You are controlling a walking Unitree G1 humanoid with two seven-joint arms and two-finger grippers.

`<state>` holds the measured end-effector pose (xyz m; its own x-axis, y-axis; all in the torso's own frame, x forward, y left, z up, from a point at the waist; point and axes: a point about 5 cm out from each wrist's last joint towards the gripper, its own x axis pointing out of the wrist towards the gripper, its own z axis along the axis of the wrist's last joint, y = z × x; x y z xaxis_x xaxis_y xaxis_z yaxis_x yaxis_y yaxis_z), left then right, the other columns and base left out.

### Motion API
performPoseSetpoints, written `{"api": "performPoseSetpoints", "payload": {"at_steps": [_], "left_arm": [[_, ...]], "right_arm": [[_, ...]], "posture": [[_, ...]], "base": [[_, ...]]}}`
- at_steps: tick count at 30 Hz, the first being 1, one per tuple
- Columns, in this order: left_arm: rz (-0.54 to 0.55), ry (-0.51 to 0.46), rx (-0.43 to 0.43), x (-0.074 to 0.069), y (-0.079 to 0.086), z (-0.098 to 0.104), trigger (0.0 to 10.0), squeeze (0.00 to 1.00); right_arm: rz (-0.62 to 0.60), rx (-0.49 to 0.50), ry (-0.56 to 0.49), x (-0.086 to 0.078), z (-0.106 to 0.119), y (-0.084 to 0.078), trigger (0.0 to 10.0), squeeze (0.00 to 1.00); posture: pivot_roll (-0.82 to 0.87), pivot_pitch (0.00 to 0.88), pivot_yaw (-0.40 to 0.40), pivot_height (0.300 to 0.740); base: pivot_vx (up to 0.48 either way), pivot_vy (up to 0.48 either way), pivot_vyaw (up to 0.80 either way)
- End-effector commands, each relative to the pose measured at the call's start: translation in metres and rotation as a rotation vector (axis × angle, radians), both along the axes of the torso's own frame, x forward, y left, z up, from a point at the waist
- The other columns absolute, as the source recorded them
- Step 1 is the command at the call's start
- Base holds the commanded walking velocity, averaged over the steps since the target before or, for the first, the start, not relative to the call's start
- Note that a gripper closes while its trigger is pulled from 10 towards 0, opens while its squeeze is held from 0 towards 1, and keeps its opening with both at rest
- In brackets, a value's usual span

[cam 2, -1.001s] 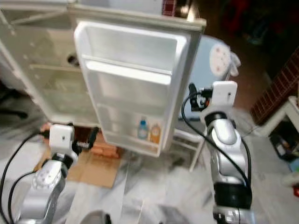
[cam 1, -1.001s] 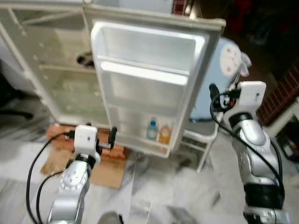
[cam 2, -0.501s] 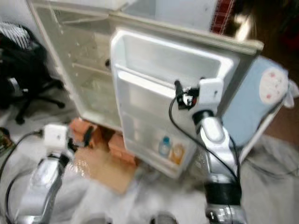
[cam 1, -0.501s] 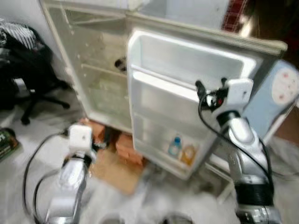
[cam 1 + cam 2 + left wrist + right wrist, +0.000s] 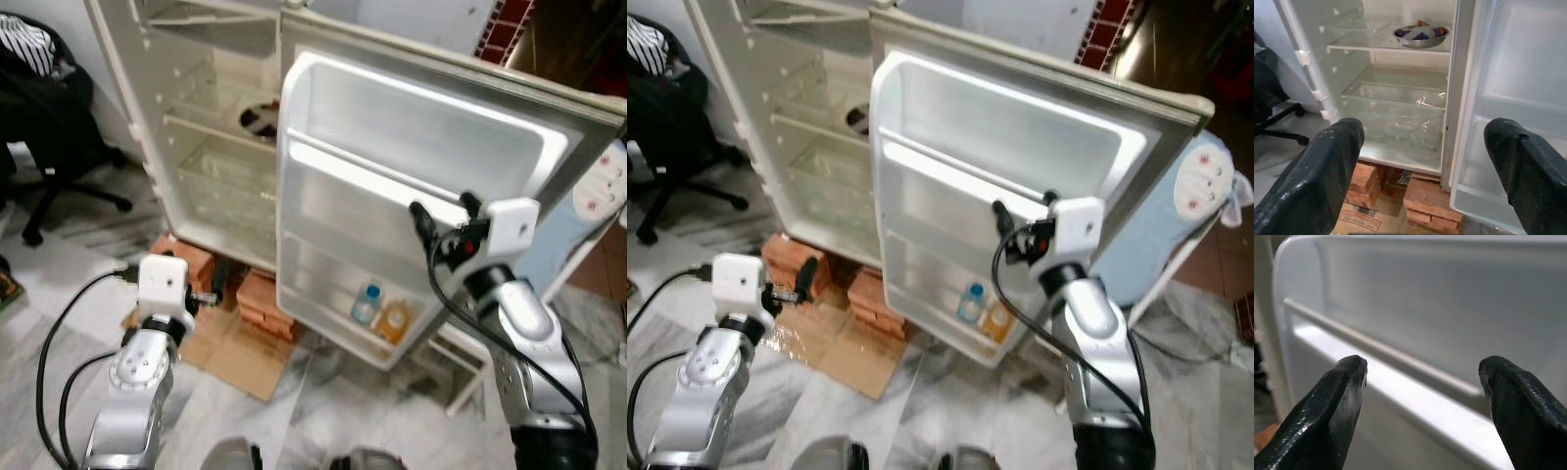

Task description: Restocking fridge

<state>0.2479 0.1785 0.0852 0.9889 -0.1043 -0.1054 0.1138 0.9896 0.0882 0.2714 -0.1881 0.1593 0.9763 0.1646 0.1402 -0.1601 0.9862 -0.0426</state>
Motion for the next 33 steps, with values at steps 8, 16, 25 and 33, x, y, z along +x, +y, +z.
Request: {"api": "performPoseSetpoints", "payload": {"at_steps": [8,16,25,33], "left_arm": [[-0.005,0.006,0.01,-0.001,0.002,-0.001,10.0,0.0],[-0.02,-0.004,0.011,0.003,-0.001,0.001,10.0,0.0],[-0.016,-0.007,0.012,-0.001,0.001,0.002,10.0,0.0],[-0.022,-0.003,0.008,-0.003,0.0,0.0,10.0,0.0]], "right_arm": [[0.259,-0.008,0.209,-0.042,-0.038,-0.01,10.0,0.0],[0.046,-0.283,0.336,-0.02,-0.054,-0.055,10.0,0.0],[-0.08,-0.362,0.292,0.016,-0.028,-0.069,10.0,0.0],[0.074,-0.281,0.358,0.005,-0.038,-0.064,10.0,0.0]], "posture": [[-0.02,0.046,-0.03,0.74],[-0.02,0.042,-0.029,0.74],[0.0,0.047,-0.036,0.74],[-0.01,0.055,-0.038,0.74]], "base": [[0.0,0.0,0.0],[0.0,0.0,0.0],[0.0,-0.207,0.0],[0.0,-0.372,0.0]]}}
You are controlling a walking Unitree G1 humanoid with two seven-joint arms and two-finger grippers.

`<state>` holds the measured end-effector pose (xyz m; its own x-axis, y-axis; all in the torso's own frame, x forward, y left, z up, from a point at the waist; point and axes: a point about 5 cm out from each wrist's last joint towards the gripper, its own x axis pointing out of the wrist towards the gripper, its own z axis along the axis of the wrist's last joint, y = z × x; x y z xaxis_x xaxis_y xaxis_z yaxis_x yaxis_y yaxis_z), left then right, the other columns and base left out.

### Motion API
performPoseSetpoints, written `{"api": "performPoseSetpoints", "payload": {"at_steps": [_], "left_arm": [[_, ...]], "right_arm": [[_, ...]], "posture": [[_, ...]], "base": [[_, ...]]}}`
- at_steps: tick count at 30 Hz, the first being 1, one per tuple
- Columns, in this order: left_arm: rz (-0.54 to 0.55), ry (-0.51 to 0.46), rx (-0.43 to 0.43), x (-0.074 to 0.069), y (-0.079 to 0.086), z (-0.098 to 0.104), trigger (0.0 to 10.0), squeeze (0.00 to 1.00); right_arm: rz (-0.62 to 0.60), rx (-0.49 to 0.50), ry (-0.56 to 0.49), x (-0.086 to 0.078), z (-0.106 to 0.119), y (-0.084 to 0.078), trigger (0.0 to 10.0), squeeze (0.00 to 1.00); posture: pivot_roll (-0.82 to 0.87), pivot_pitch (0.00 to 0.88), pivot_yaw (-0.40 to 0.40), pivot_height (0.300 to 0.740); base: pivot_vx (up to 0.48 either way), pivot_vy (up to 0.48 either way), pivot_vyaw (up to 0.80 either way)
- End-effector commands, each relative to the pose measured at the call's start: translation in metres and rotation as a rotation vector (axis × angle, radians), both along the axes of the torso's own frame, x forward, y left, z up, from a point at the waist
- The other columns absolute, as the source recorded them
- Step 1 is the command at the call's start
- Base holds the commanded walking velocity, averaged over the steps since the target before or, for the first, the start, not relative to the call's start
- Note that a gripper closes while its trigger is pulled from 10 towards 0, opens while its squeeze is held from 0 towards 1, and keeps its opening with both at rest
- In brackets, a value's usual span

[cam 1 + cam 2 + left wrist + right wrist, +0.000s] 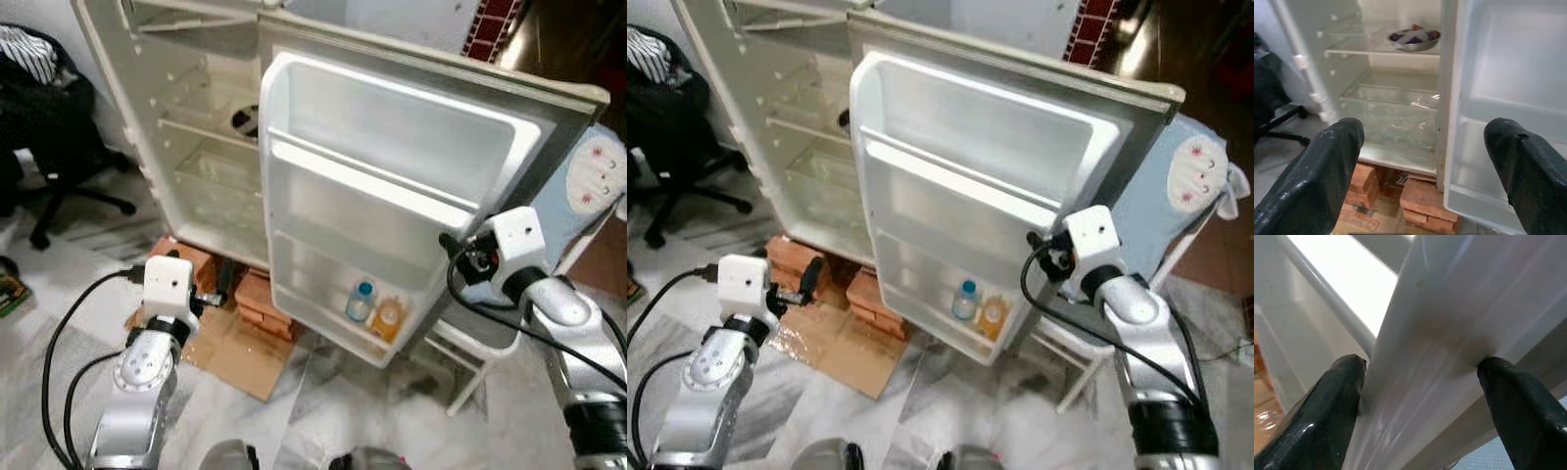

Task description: Restocking fridge

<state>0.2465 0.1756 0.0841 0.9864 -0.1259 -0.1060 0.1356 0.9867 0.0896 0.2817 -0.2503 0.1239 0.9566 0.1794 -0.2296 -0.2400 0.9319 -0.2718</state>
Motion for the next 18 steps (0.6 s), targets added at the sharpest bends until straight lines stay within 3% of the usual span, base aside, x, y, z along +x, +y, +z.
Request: {"api": "performPoseSetpoints", "payload": {"at_steps": [1,5,10,12,16,18], "left_arm": [[0.0,-0.004,0.007,-0.001,0.003,0.002,10.0,0.0],[-0.005,-0.003,0.006,0.0,0.001,0.001,10.0,0.0],[-0.009,-0.004,0.006,0.001,0.0,0.001,10.0,0.0],[-0.007,-0.005,0.013,0.001,0.001,0.002,10.0,0.0],[-0.005,-0.005,0.015,0.001,0.002,0.002,10.0,0.0],[-0.005,-0.004,0.013,0.0,0.002,0.002,10.0,0.0]], "right_arm": [[0.035,0.027,0.042,-0.005,-0.003,-0.002,10.0,0.0],[0.184,0.05,0.146,-0.022,-0.018,0.006,10.0,0.0],[0.269,0.054,0.22,-0.033,-0.027,0.007,10.0,0.0],[0.346,0.011,0.297,-0.038,-0.034,0.003,10.0,0.0],[0.314,-0.026,0.295,-0.033,-0.035,-0.002,10.0,0.0],[0.234,-0.084,0.266,-0.022,-0.033,-0.008,10.0,0.0]], "posture": [[-0.01,0.055,-0.038,0.74],[-0.02,0.058,-0.033,0.74],[-0.02,0.059,-0.031,0.74],[-0.01,0.06,-0.031,0.74],[-0.01,0.06,-0.033,0.74],[-0.01,0.061,-0.034,0.74]], "base": [[0.0,-0.439,0.0],[0.0,-0.436,0.0],[0.0,-0.435,0.0],[0.0,-0.433,0.0],[0.0,-0.431,0.0],[0.0,-0.431,0.0]]}}
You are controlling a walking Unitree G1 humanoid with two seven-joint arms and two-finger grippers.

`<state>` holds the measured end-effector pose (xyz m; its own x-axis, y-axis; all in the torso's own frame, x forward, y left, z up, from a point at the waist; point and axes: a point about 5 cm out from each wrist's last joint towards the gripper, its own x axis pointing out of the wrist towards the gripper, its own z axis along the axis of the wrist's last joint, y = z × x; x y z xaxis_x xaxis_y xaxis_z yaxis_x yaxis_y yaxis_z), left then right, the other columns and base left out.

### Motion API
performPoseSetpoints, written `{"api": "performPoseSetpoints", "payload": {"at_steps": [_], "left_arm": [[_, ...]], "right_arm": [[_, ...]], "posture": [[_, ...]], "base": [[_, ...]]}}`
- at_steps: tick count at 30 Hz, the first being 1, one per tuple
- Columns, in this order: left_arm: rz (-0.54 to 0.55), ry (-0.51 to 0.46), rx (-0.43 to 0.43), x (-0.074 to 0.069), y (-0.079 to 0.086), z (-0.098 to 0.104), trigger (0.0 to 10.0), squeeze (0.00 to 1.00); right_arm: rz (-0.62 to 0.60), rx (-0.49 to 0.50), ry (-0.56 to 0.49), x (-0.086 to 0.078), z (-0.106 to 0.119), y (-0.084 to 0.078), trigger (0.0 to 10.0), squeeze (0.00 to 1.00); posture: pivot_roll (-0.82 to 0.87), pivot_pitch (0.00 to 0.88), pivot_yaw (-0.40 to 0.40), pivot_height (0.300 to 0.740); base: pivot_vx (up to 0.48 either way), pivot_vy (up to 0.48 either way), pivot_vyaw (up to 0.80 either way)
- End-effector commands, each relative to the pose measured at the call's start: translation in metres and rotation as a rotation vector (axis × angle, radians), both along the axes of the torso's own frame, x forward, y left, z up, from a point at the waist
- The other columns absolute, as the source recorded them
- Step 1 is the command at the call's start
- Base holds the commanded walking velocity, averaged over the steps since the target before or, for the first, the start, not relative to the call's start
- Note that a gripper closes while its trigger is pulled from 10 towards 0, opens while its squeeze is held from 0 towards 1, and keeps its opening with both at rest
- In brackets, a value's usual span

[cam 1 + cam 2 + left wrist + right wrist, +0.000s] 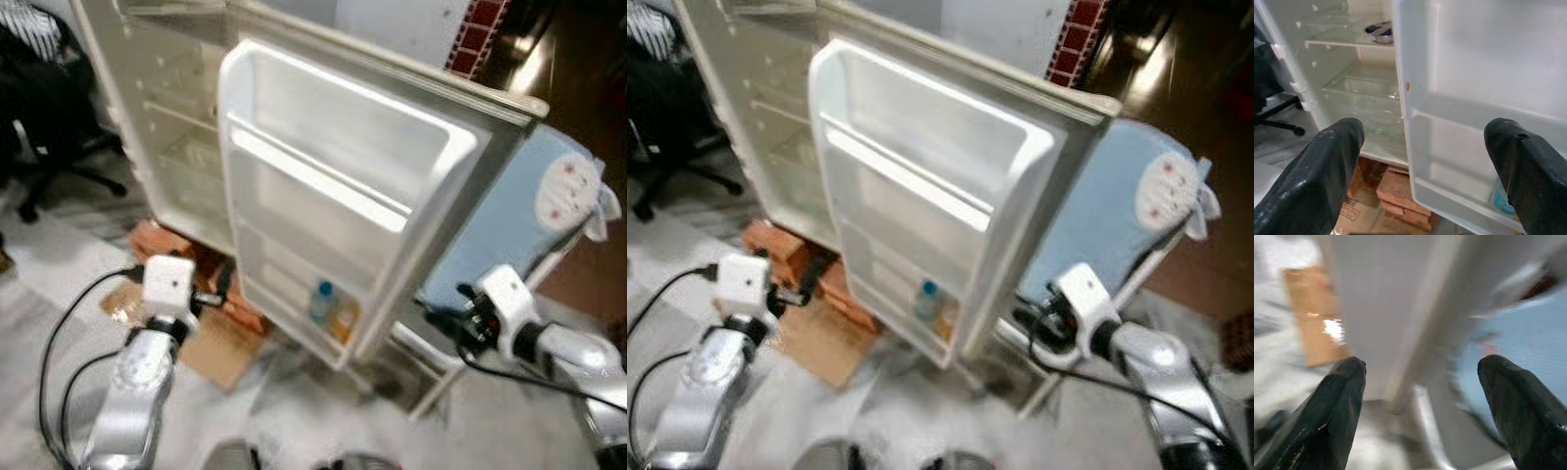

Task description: Restocking fridge

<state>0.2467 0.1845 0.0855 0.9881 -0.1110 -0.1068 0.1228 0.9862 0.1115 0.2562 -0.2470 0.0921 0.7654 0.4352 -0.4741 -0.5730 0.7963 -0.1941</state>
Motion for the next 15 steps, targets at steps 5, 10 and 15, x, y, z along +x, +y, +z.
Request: {"api": "performPoseSetpoints", "payload": {"at_steps": [5,10,15], "left_arm": [[-0.015,-0.001,-0.009,0.0,-0.007,0.0,10.0,0.0],[0.026,-0.005,-0.008,0.001,-0.006,0.001,10.0,0.0],[0.091,0.004,0.006,0.002,-0.001,-0.002,10.0,0.0]], "right_arm": [[-0.168,-0.093,-0.148,0.024,0.01,-0.006,10.0,0.0],[-0.318,0.064,-0.377,0.059,0.042,0.028,10.0,0.0],[-0.413,0.237,-0.445,0.073,0.058,0.046,10.0,0.0]], "posture": [[0.0,0.063,-0.035,0.74],[0.01,0.062,-0.036,0.74],[0.02,0.059,-0.039,0.74]], "base": [[0.0,-0.427,0.0],[0.0,0.0,0.0],[0.0,0.0,0.0]]}}
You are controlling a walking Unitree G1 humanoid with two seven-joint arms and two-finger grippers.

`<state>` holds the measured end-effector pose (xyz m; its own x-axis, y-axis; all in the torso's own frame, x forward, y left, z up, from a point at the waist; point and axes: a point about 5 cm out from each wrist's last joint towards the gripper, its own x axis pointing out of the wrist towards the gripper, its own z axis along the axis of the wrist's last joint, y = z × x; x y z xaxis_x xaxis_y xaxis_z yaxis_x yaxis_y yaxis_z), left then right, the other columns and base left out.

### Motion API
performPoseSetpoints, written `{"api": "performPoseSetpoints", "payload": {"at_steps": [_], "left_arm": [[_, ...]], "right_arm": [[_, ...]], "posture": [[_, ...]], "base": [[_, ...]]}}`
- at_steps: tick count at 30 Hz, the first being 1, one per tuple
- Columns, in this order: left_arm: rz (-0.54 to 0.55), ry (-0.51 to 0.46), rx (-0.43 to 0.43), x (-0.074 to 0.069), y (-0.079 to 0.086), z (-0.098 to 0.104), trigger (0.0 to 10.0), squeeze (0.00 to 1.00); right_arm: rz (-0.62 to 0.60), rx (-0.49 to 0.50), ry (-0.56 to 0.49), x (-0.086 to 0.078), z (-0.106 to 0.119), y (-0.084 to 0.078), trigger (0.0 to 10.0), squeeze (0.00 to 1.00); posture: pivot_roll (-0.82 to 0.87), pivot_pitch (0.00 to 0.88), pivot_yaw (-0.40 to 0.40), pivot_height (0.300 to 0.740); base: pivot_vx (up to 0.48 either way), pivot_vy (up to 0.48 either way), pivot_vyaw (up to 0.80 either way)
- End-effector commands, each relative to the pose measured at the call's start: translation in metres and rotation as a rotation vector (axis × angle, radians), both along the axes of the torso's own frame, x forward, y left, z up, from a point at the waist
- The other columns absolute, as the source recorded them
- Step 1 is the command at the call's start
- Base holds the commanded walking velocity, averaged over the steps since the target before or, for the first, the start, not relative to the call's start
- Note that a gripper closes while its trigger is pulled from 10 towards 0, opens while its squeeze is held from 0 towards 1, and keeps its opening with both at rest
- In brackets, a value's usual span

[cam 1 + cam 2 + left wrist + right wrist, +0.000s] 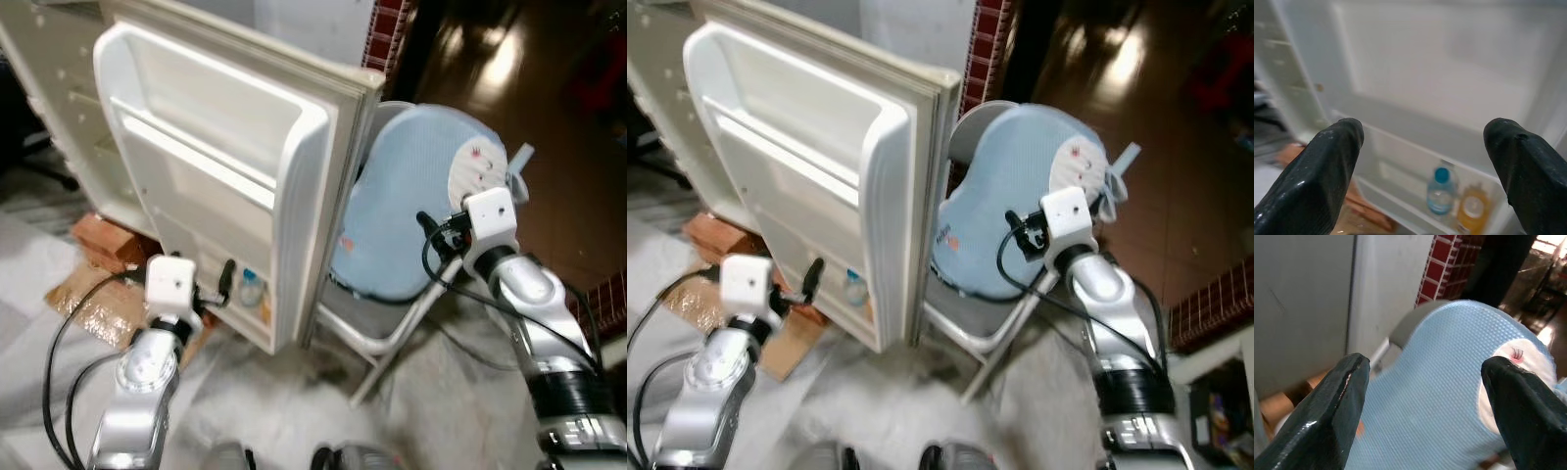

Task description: Restocking fridge

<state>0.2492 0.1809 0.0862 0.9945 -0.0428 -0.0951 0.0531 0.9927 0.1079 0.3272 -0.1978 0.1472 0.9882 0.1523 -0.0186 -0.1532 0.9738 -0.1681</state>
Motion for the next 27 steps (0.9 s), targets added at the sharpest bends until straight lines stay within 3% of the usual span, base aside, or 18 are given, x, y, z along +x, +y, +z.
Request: {"api": "performPoseSetpoints", "payload": {"at_steps": [1,3,4,5,6,7,8,10,13,18,23,27], "left_arm": [[0.022,0.016,0.01,0.0,0.003,-0.003,10.0,0.0],[0.08,0.031,0.002,0.0,0.008,-0.006,10.0,0.0],[0.08,0.031,0.002,0.0,0.008,-0.006,10.0,0.0],[0.12,0.041,-0.019,0.001,0.012,-0.007,10.0,0.0],[0.17,0.052,-0.045,0.001,0.017,-0.009,10.0,0.0],[0.178,0.053,-0.05,0.001,0.018,-0.009,10.0,0.0],[0.178,0.053,-0.05,0.001,0.018,-0.009,10.0,0.0],[0.171,0.058,-0.044,0.001,0.016,-0.01,10.0,0.0],[0.159,0.055,-0.04,0.003,0.012,-0.01,10.0,0.0],[0.165,0.059,-0.065,0.004,0.012,-0.012,10.0,0.0],[0.163,0.064,-0.069,0.008,0.011,-0.012,10.0,0.0],[0.16,0.065,-0.067,0.009,0.011,-0.012,10.0,0.0]], "right_arm": [[-0.036,0.036,-0.013,0.002,0.003,-0.004,10.0,0.0],[-0.058,0.145,-0.035,0.009,0.009,0.011,10.0,0.0],[-0.058,0.145,-0.035,0.009,0.009,0.011,10.0,0.0],[-0.052,0.201,-0.03,0.013,0.01,0.025,10.0,0.0],[-0.041,0.301,-0.035,0.017,0.016,0.05,10.0,0.0],[-0.028,0.332,-0.025,0.019,0.018,0.062,10.0,0.0],[-0.028,0.332,-0.025,0.019,0.018,0.062,10.0,0.0],[-0.007,0.426,-0.006,0.022,0.023,0.08,10.0,0.0],[0.101,0.473,-0.008,0.021,0.035,0.109,10.0,0.0],[0.255,0.534,-0.039,0.013,0.059,0.142,10.0,0.0],[0.358,0.521,-0.051,0.007,0.064,0.163,10.0,0.0],[0.368,0.502,-0.05,0.006,0.063,0.169,10.0,0.0]], "posture": [[0.02,0.059,-0.039,0.74],[0.02,0.055,-0.045,0.74],[0.02,0.055,-0.045,0.74],[0.02,0.052,-0.048,0.74],[0.03,0.05,-0.049,0.74],[0.03,0.047,-0.051,0.74],[0.03,0.047,-0.051,0.74],[0.02,0.045,-0.052,0.74],[0.03,0.041,-0.055,0.74],[0.02,0.036,-0.057,0.74],[0.02,0.025,-0.058,0.74],[0.03,0.023,-0.059,0.74]], "base": [[0.0,0.0,0.0],[0.0,0.0,0.0],[0.0,0.0,0.0],[0.0,0.0,0.0],[0.0,0.0,0.0],[0.0,0.0,0.0],[0.0,0.0,0.0],[0.0,0.0,0.0],[0.0,0.0,0.0],[0.0,0.0,0.0],[0.0,0.06,0.0],[0.0,0.435,0.0]]}}
